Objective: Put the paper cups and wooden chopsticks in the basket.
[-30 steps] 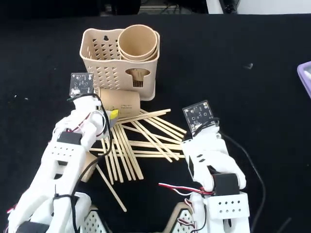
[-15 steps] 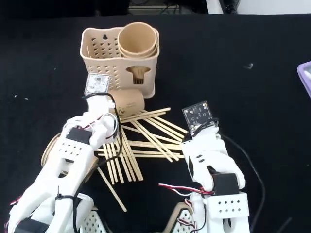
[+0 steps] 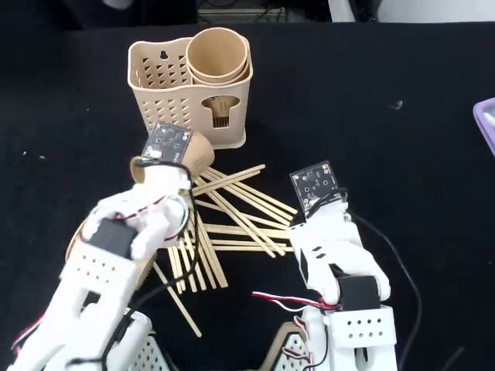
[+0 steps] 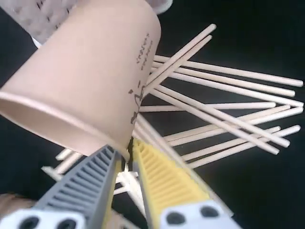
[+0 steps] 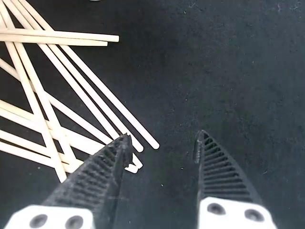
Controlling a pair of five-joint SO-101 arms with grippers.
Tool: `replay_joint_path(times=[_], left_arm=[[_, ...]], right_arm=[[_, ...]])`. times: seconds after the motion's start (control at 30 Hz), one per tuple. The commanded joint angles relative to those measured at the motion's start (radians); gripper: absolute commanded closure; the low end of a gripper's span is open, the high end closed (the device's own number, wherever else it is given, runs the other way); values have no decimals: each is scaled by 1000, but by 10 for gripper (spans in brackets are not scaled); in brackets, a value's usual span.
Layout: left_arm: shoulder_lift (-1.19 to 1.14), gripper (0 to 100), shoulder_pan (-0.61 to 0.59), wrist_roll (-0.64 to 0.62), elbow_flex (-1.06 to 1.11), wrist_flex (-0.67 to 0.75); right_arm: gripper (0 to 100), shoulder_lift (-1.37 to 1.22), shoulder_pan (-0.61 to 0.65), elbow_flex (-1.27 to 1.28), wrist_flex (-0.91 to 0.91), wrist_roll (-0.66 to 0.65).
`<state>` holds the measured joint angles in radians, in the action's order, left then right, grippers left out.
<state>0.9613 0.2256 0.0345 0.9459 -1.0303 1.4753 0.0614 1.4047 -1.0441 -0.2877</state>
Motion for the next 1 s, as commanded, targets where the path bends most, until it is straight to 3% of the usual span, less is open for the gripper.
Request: replay_joint_path(times=[0.0,0.2,0.4,0.5,0.7,0.9,0.97], left_arm=[[121,970,-88,107,-170,-176],[84,970,-160,315,-437,-460],[-78,970,-308,407,-814,-623],[-199,970,-334,433,-1009,-628],[-505,970,-263,436,-1339,-566],[-770,970,-174,442,-1547,-494],[-850,970,-157,499,-1609,-494]], right_arm=[[780,21,-14,-5,25,3],[780,21,-14,-7,25,8],[780,21,-14,-5,34,9],[780,21,-14,-5,37,9],[780,21,-15,5,40,9],[780,21,-15,7,46,9],[780,21,-15,15,46,9]])
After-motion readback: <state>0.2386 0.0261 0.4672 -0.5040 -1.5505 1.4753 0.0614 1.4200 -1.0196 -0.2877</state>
